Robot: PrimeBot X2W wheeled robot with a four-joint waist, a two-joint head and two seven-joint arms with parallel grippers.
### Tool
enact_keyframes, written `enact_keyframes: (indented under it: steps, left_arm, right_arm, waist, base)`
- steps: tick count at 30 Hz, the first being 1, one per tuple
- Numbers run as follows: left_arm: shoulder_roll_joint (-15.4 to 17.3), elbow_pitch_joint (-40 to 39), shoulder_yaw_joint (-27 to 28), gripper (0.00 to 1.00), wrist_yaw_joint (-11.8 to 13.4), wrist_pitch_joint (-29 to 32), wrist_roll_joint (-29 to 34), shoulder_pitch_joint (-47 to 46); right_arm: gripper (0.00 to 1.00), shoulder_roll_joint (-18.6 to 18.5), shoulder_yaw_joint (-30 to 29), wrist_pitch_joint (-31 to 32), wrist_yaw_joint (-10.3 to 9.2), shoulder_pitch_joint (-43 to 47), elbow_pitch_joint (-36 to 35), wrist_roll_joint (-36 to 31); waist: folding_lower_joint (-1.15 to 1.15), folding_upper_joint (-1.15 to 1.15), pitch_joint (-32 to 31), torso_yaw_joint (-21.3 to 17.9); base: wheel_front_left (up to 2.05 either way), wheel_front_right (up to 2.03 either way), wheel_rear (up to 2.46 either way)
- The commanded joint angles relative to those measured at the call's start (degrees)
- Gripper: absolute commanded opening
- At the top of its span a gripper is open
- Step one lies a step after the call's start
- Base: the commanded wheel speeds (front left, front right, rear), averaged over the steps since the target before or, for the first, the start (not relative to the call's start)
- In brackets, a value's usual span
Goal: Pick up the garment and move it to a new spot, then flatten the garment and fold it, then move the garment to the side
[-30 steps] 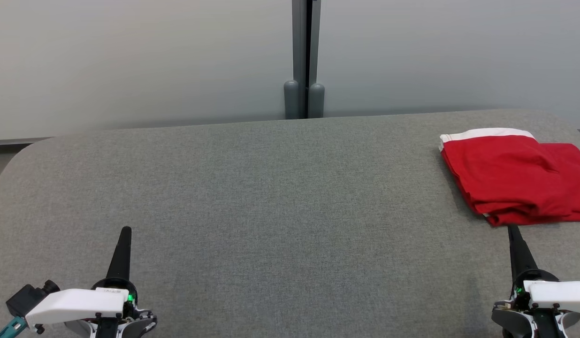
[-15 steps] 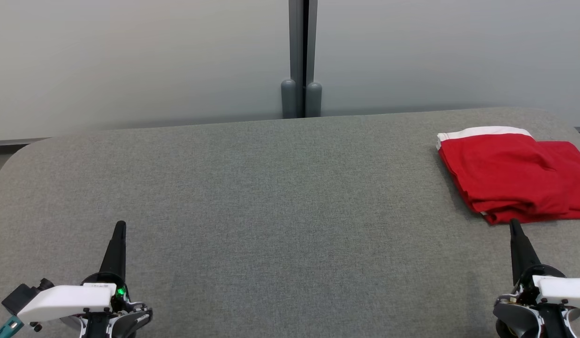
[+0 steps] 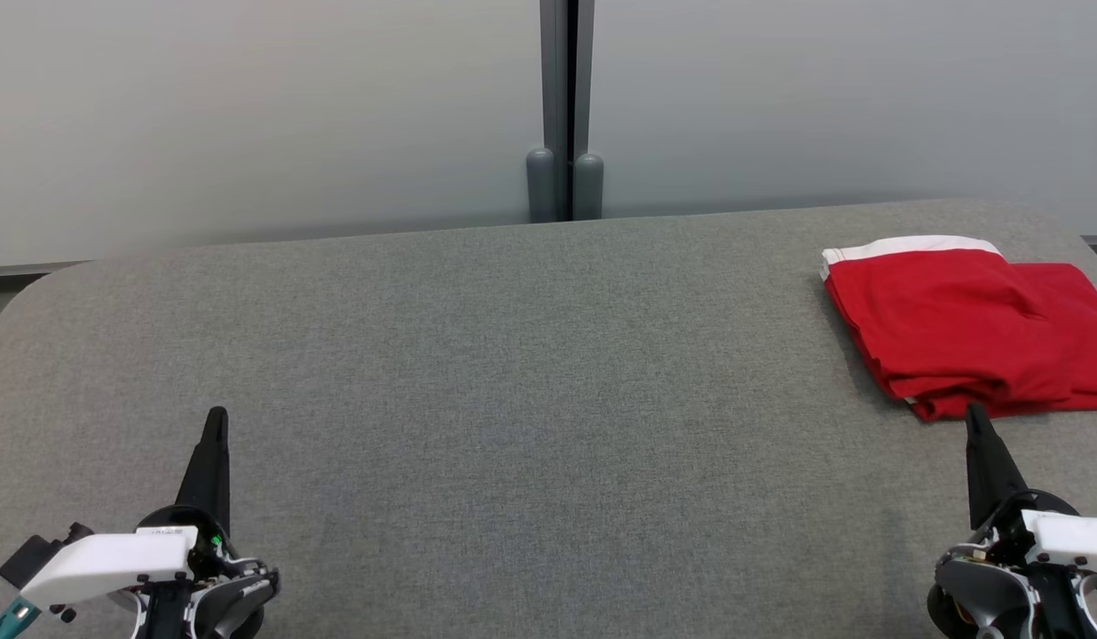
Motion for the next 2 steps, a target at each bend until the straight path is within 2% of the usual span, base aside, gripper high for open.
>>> enact_keyframes:
  steps: [1, 2]
  left_arm:
    - [0.2, 0.2, 0.4, 0.00, -0.4, 0.2, -1.0, -1.3]
    - [0.2, 0.2, 0.4, 0.00, -0.4, 0.2, -1.0, -1.3]
  right_arm:
    - [0.00, -0.2, -0.3, 0.5, 0.00, -0.5, 0.0, 1.1]
    - [0.00, -0.2, -0.3, 0.5, 0.00, -0.5, 0.0, 1.1]
  waist:
    - [0.00, 0.00, 0.0, 0.0]
    - [0.00, 0.00, 0.0, 0.0]
  base:
    - [0.00, 0.00, 0.00]
    - [0.00, 0.00, 0.00]
